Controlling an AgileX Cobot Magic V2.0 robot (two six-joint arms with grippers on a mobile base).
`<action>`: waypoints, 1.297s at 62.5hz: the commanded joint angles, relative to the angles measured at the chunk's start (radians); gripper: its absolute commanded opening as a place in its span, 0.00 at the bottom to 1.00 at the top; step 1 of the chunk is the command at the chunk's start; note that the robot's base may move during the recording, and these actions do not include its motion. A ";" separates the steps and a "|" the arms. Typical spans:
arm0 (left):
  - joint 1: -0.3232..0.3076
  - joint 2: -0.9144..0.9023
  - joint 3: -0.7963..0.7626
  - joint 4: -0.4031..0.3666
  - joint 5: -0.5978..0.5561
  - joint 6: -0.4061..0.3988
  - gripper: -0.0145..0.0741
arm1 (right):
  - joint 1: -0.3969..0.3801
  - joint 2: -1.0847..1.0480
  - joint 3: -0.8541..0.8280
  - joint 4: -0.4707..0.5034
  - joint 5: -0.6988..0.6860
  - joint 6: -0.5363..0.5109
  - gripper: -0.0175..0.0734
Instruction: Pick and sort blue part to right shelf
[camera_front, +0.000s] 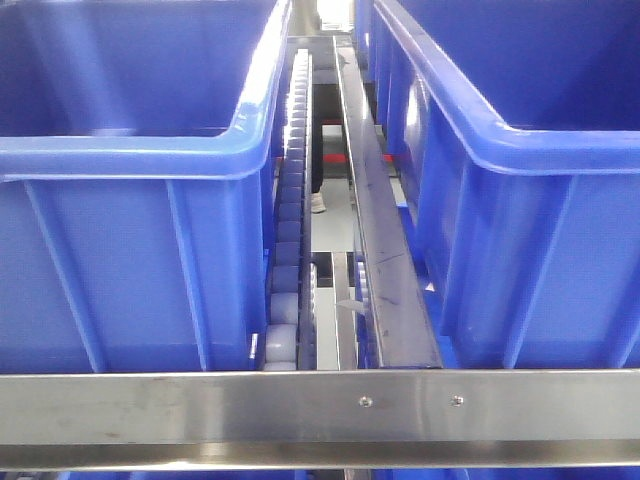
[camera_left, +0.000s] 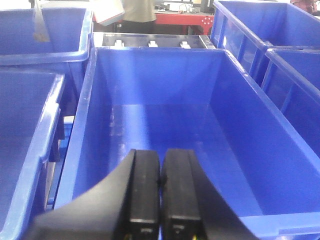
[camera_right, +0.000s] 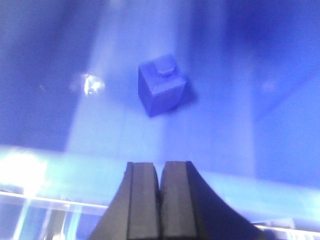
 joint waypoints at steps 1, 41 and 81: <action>0.000 0.014 -0.022 0.009 -0.100 0.002 0.30 | -0.005 -0.112 -0.020 0.005 -0.075 -0.007 0.23; 0.000 0.014 -0.022 0.009 -0.093 0.002 0.30 | -0.005 -0.411 -0.020 0.078 -0.120 -0.007 0.23; 0.273 -0.152 0.365 -0.041 -0.486 0.002 0.30 | -0.005 -0.411 -0.020 0.078 -0.120 -0.007 0.23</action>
